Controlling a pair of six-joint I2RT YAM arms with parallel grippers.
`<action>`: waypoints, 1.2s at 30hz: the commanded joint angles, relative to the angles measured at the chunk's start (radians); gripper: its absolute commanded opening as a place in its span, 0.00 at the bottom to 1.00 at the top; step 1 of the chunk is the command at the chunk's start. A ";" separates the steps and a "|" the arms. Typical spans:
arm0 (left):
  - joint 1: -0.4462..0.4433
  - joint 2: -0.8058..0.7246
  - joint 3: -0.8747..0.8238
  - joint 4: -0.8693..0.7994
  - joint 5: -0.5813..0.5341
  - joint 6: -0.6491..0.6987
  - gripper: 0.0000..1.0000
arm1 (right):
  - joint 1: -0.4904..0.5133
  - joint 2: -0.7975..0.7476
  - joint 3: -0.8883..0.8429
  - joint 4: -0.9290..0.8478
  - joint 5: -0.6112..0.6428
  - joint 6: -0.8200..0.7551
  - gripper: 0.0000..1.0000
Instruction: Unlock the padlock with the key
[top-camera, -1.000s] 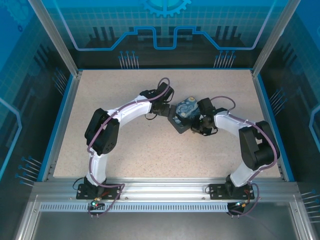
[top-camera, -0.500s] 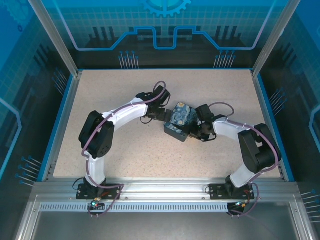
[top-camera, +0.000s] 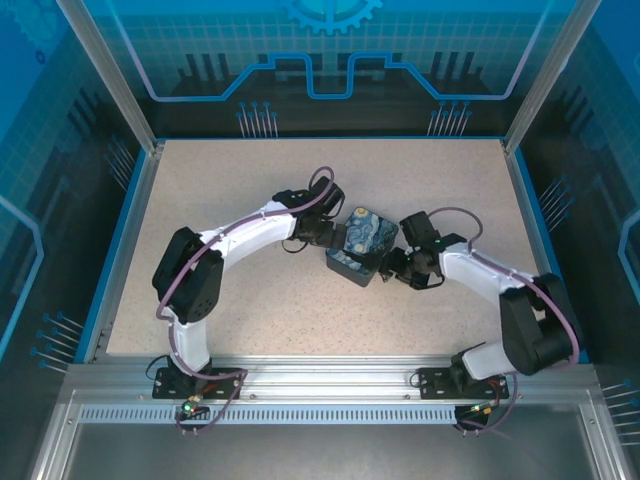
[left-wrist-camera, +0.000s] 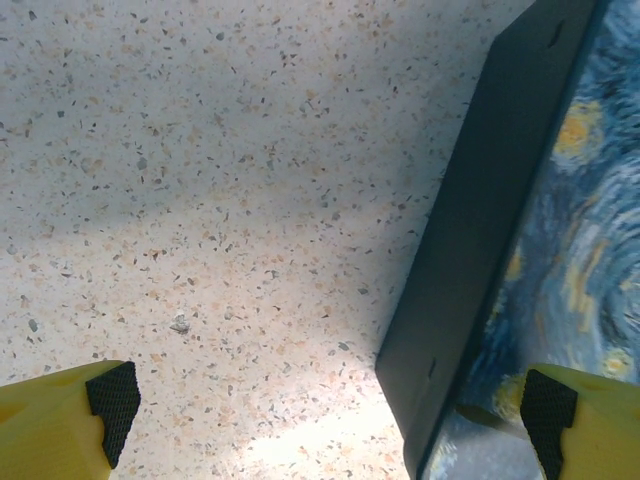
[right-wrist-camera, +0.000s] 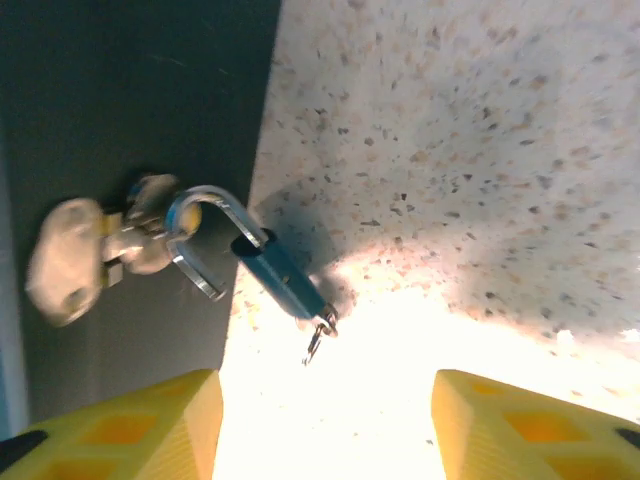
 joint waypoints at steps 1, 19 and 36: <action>-0.004 -0.069 -0.015 -0.027 -0.005 -0.020 0.99 | -0.036 -0.086 0.033 -0.093 0.024 -0.006 0.60; -0.087 -0.140 -0.084 0.005 0.006 -0.155 0.99 | -0.106 -0.286 -0.243 0.282 -0.097 -0.097 0.48; -0.151 -0.082 -0.060 0.001 0.016 -0.183 0.99 | -0.082 -0.152 -0.223 0.374 -0.061 0.004 0.40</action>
